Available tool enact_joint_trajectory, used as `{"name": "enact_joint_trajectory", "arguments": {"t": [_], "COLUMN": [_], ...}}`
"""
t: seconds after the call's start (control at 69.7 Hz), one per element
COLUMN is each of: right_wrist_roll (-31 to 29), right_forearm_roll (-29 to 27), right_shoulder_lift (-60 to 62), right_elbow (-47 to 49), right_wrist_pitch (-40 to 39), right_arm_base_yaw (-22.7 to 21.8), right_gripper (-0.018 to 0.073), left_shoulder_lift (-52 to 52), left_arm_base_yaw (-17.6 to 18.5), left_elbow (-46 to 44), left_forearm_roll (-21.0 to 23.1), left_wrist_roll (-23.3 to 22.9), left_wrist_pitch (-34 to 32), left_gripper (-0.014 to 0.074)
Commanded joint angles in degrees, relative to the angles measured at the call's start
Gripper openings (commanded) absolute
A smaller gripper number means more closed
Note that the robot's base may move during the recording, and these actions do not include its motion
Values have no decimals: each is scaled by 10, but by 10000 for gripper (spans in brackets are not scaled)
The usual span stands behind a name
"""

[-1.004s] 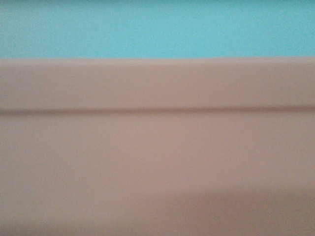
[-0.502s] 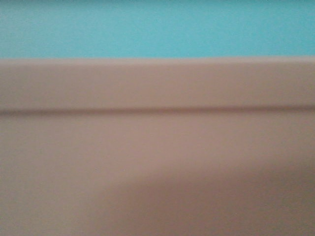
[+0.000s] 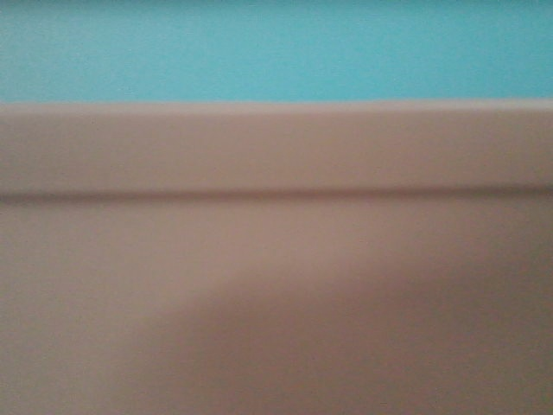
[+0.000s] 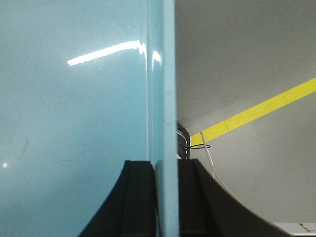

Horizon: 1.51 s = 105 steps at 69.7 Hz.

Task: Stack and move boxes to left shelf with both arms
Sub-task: 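Hold the stacked pink and blue bins with both grippers during driving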

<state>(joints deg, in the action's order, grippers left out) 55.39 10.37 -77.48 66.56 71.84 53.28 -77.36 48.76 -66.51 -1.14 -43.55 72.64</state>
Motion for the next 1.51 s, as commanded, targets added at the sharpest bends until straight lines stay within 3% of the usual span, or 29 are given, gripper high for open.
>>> {"name": "enact_joint_trajectory", "arguments": {"t": [0.0,1.492], "right_wrist_roll": [0,0], "right_forearm_roll": [-7,-7], "right_shoulder_lift": [20,20], "right_elbow": [20,20], "right_wrist_pitch": [-18,-18], "right_arm_base_yaw": [5,5], "right_gripper": [53,53], "left_shoulder_lift": [21,21], "left_arm_base_yaw": [11,11], "left_elbow": [-22,-22], "left_forearm_roll": [46,46], "left_wrist_roll": [-2,-2], "left_wrist_pitch": [40,40], "left_gripper": [-6,-6]}}
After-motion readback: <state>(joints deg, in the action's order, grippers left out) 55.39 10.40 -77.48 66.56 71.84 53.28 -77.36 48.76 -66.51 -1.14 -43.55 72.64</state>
